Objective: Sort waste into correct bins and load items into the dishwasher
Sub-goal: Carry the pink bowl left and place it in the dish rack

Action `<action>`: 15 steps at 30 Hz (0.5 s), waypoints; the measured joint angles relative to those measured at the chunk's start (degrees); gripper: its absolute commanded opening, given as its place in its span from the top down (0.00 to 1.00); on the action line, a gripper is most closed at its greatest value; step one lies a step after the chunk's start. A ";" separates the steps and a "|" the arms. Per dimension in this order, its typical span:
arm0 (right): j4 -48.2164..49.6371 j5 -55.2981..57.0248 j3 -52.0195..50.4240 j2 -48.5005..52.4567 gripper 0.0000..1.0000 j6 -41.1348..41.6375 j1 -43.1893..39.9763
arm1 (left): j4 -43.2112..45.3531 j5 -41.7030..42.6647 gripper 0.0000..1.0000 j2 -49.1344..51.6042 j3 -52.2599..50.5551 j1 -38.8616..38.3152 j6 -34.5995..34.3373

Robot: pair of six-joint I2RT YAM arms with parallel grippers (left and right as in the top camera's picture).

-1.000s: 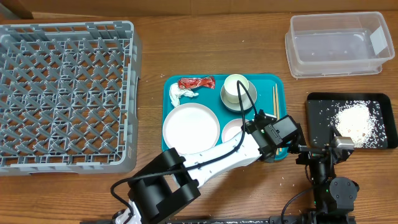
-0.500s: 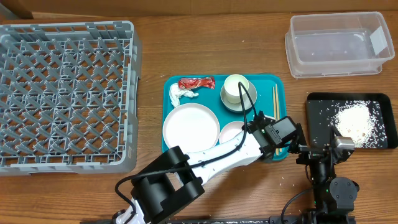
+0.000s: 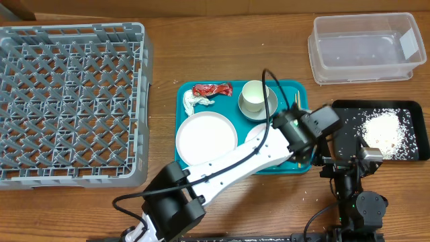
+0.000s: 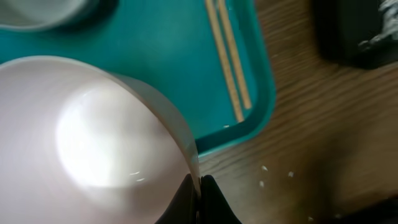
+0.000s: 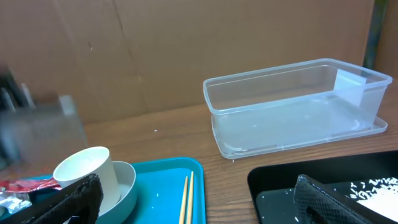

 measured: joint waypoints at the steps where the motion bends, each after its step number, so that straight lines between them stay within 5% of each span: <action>1: 0.00 -0.02 0.00 0.02 0.00 0.02 0.00 | -1.95 0.11 0.96 0.00 2.60 0.31 0.00; 9: 0.00 0.00 0.00 0.02 0.00 0.02 0.00 | -15.69 0.52 0.96 -0.48 18.71 10.58 1.81; 15: 0.00 -0.02 0.00 0.02 0.00 0.02 0.00 | -21.66 3.82 0.96 -3.21 21.99 29.09 6.29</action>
